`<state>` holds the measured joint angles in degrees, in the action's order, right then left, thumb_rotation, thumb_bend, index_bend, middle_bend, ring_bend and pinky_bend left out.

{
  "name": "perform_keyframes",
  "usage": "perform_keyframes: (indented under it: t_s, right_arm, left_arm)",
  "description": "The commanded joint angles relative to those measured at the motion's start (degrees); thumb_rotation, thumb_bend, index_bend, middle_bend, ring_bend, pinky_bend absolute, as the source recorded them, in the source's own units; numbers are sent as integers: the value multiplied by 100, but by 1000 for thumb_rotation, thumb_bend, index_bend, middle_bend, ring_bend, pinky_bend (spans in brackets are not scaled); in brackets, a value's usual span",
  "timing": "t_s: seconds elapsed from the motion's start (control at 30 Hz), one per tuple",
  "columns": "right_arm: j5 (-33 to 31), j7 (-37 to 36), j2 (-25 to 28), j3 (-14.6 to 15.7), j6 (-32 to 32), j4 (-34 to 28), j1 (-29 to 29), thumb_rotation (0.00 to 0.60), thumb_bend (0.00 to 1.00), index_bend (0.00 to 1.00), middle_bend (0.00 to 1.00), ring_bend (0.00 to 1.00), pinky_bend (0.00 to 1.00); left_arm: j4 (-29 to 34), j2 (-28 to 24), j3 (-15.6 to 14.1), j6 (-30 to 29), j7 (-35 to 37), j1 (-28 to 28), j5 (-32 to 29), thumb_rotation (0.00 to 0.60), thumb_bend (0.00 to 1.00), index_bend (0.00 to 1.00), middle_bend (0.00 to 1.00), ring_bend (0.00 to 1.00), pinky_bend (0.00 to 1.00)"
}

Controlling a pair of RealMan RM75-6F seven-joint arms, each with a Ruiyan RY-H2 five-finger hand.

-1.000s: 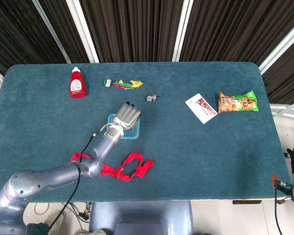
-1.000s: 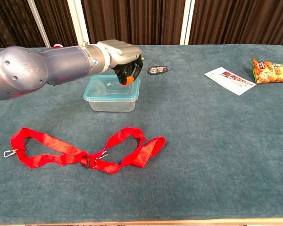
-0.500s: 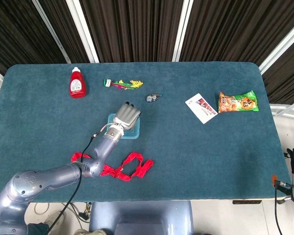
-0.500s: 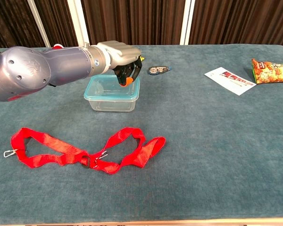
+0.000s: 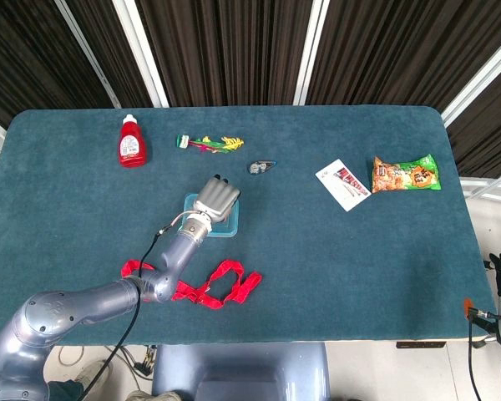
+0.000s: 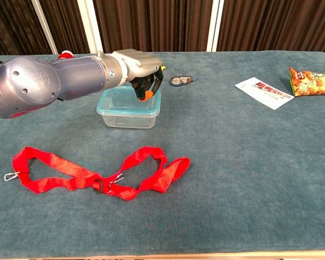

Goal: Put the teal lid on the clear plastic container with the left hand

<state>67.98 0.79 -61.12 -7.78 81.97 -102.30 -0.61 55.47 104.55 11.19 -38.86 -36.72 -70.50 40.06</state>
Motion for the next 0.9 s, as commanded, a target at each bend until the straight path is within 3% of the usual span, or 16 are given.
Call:
perform_keyframes:
  t_s: [0.03, 0.4, 0.67, 0.9]
  right_arm:
    - [1, -1, 0, 0, -1, 1, 1, 600, 393, 57, 39, 23, 0]
    - [24, 5, 5, 7, 5, -10, 1, 600, 393, 57, 39, 23, 0]
    - [20, 19, 2, 9, -6, -8, 8, 600, 393, 57, 39, 23, 0]
    - [10, 44, -7, 11, -2, -10, 8, 600, 393, 57, 39, 23, 0]
  left_arm:
    - [-5, 2, 1, -6, -2, 5, -7, 600, 489, 616, 496, 322, 275]
    - [203, -128, 19, -181, -81, 38, 1, 600, 486, 616, 496, 322, 275]
    - [1082, -675, 144, -655, -40, 140, 311, 600, 486, 616, 493, 322, 275]
    - [1847, -1226, -151, -739, 25, 382, 780, 600, 486, 624, 499, 322, 272]
